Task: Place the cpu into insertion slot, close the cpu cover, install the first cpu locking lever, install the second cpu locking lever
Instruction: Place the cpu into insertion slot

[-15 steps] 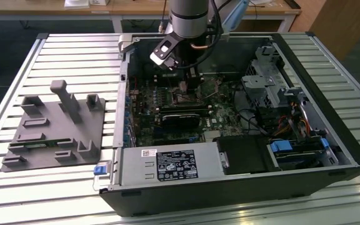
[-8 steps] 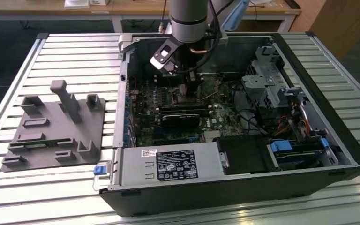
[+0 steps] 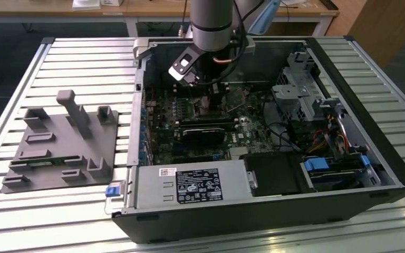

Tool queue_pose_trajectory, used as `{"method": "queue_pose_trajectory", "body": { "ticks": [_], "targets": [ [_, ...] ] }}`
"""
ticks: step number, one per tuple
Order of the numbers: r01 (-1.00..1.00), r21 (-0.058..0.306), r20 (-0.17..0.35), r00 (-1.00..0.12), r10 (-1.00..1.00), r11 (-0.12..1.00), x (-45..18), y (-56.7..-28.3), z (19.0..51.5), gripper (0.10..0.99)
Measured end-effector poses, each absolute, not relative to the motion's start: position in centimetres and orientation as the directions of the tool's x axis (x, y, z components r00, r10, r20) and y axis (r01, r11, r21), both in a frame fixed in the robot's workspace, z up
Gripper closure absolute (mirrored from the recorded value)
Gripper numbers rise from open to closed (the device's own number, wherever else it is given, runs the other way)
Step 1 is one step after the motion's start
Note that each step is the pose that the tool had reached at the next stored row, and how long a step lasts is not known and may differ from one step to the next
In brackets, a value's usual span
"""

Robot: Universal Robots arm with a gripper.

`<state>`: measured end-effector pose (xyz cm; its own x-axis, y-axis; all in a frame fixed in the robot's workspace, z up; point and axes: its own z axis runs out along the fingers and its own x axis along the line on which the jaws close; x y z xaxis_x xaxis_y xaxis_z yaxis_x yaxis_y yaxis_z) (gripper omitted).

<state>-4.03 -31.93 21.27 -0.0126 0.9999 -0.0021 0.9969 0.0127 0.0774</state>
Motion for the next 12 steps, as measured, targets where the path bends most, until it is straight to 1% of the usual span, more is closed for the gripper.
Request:
{"method": "queue_pose_trajectory", "body": {
  "ticks": [12],
  "targets": [
    [0.997,0.077,-0.002,-0.011,1.0,0.011,-4.22,-31.93,20.31,0.549]
  ]
}}
